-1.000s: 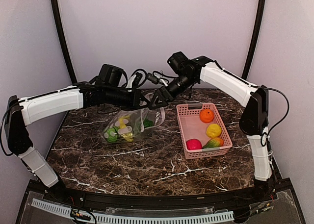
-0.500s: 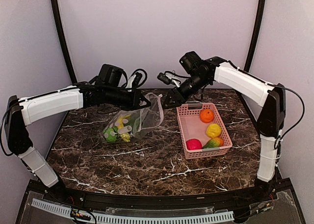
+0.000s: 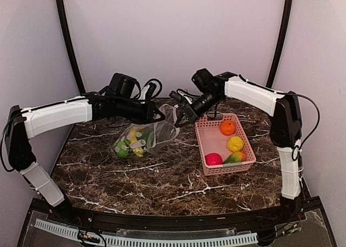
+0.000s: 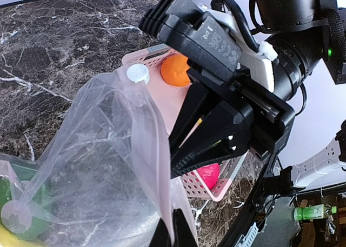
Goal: Place the food in the zip-top bag and seal the zipper
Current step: Adjust the zipper food storage bag.
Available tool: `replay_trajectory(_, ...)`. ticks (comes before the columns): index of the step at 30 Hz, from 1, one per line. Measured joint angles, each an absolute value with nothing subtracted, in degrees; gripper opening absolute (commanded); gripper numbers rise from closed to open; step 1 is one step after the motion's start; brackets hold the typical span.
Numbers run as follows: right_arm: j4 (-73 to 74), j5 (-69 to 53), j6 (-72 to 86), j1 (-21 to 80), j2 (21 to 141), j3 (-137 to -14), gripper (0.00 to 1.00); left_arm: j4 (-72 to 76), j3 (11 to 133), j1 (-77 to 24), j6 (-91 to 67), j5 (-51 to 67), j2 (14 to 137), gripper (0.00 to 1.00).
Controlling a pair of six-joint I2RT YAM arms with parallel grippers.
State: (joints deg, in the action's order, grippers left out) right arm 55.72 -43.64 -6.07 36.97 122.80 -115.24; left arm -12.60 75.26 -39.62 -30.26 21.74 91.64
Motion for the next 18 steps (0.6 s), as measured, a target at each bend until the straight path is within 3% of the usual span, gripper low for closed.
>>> replay_trajectory(7, 56.75, -45.91, -5.48, 36.73, 123.02, -122.74, 0.00, -15.57, 76.09, -39.62, -28.01, 18.87, 89.80, 0.01)
replay_trajectory(13, 54.15, -47.83, -3.92, 36.23, 119.46, -124.70, 0.00, -15.70, 76.42, -39.59, -25.30, 12.38, 79.81, 0.01)
replay_trajectory(18, 52.71, -53.23, -2.52, 35.11, 120.11, -127.85, 0.01, -23.22, 84.36, -39.48, -22.15, 8.21, 80.95, 0.01)
